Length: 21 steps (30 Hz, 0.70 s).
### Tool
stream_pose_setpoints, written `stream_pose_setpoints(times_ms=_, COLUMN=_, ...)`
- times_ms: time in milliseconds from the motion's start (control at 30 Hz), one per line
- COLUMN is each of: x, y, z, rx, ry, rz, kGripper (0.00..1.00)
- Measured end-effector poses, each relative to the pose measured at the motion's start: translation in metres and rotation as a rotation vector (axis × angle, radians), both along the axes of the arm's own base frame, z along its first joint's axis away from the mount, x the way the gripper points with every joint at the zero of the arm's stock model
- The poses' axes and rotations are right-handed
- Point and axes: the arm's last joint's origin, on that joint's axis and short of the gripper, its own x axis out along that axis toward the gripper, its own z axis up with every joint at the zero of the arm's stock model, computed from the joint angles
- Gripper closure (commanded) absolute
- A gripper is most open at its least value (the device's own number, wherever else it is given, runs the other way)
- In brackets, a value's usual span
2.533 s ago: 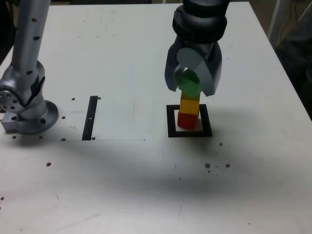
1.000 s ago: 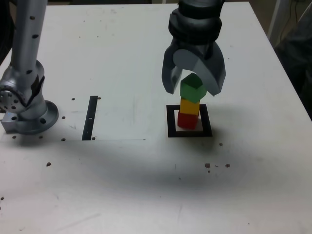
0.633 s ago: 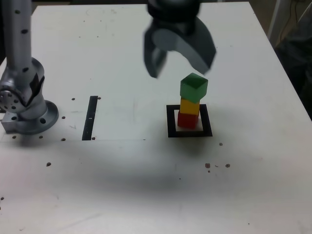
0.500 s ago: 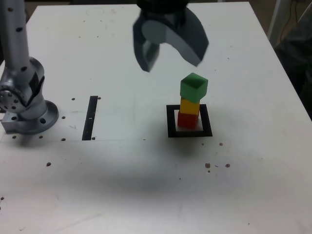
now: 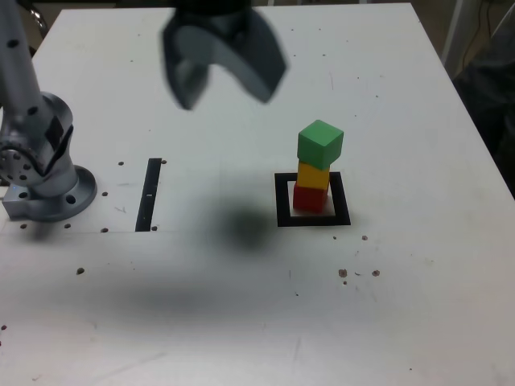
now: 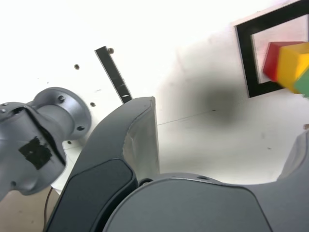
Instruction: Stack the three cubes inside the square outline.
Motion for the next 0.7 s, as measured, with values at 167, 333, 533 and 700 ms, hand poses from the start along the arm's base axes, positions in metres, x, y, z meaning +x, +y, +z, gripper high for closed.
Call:
stream_pose_setpoints(times_ms=167, x=-0.03, y=0.01, z=-0.018, rx=0.012, ry=-0.007, rz=0.061, kGripper=0.01)
stream_pose_setpoints(times_ms=333, x=-0.044, y=0.015, z=-0.051, rx=0.012, ry=0.052, rz=0.09, kGripper=0.01)
stream_pose_setpoints(times_ms=533, x=-0.057, y=0.016, z=-0.078, rx=-0.003, ry=0.032, rz=0.132, kGripper=0.01)
stream_pose_setpoints(times_ms=700, x=-0.069, y=0.017, z=-0.087, rx=0.016, ry=0.014, rz=0.214, kGripper=0.01)
